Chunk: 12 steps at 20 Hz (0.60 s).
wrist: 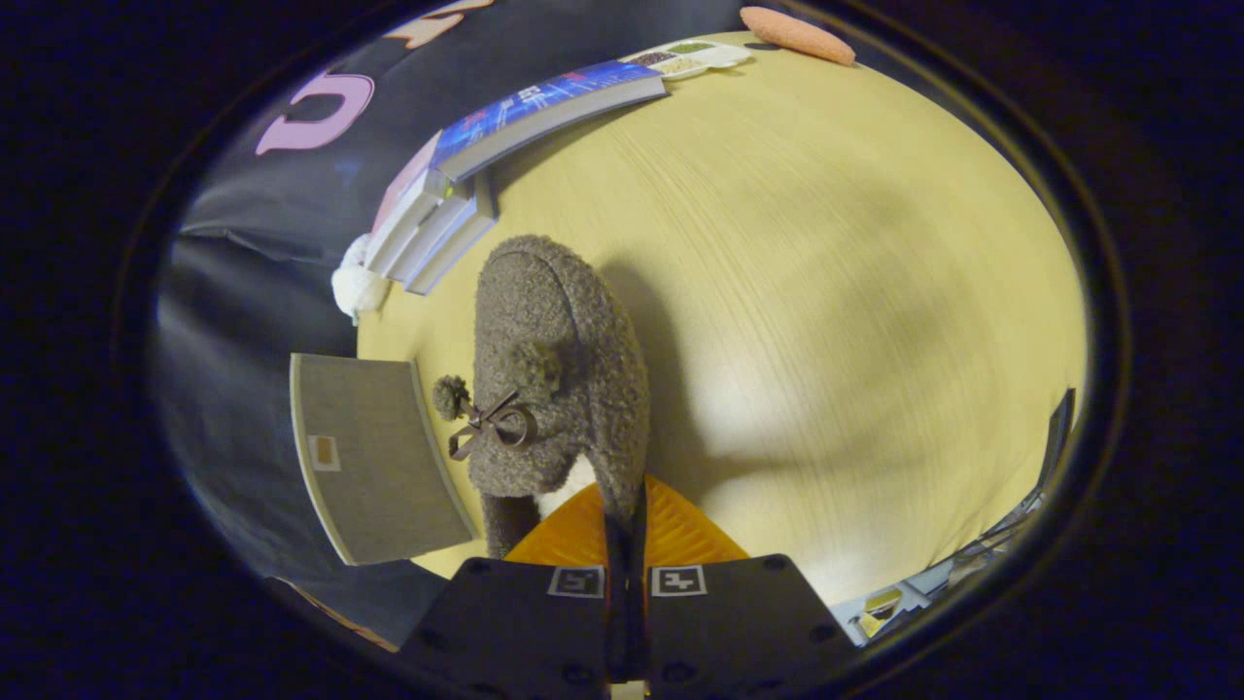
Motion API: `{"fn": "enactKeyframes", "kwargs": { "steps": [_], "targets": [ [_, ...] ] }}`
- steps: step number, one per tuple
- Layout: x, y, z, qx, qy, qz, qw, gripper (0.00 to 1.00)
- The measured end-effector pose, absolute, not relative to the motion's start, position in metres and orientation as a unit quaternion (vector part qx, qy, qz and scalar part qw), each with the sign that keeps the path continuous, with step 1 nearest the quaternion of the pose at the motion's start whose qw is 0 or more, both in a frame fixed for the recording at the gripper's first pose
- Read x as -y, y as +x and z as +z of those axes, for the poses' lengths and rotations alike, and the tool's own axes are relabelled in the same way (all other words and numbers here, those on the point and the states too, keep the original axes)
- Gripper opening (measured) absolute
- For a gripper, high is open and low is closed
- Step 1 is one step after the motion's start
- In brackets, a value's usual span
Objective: Open the storage box then place both shoes into the box .Put the left shoe in first, then the right shoe, with the right side of both shoes facing outward in a uniform manner.
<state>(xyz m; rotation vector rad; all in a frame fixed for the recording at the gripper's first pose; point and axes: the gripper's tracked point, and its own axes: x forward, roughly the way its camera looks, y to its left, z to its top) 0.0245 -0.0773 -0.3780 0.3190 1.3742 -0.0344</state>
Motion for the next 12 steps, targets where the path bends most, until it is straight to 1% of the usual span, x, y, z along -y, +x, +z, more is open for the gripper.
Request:
{"fn": "enactKeyframes", "kwargs": {
  "steps": [6,12],
  "targets": [
    [0.036,0.032,-0.338,-0.605,0.222,0.013,0.765,0.04],
    [-0.035,0.039,-0.296,-0.588,0.245,0.079,0.767,0.04]
  ]
}}
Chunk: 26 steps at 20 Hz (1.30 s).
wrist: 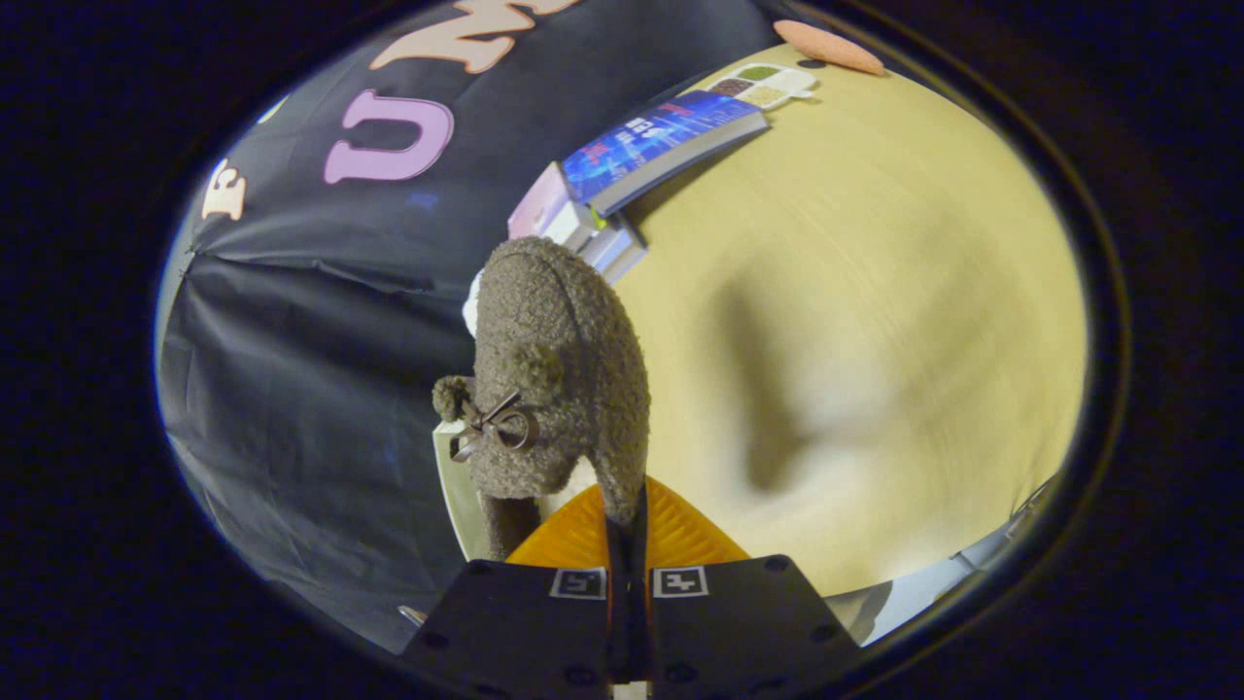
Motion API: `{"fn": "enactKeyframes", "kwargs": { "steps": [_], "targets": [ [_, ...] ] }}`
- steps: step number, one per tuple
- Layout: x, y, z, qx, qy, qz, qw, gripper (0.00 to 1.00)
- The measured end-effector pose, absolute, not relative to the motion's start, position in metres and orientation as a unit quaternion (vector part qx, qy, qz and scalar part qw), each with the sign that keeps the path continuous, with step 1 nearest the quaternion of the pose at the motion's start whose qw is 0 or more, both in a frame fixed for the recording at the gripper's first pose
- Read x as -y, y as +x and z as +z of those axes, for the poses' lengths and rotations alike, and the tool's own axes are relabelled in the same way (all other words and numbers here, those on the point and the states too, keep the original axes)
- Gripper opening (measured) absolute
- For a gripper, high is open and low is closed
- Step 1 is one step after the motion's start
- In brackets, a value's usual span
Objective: Open the storage box then place both shoes into the box .Put the left shoe in first, then the right shoe, with the right side of both shoes facing outward in a uniform manner.
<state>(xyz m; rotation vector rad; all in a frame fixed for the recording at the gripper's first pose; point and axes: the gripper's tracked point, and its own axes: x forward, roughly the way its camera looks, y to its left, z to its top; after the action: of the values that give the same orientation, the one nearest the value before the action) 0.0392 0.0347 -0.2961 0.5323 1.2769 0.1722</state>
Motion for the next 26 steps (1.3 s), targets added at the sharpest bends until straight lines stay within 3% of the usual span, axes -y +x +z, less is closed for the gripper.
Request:
{"fn": "enactKeyframes", "kwargs": {
  "steps": [7,12,26],
  "targets": [
    [-0.145,0.033,-0.262,-0.591,0.224,0.172,0.755,0.04],
    [-0.213,0.016,-0.276,-0.612,0.195,0.21,0.737,0.04],
    [-0.241,0.01,-0.365,-0.634,0.017,0.123,0.764,0.04]
  ]
}}
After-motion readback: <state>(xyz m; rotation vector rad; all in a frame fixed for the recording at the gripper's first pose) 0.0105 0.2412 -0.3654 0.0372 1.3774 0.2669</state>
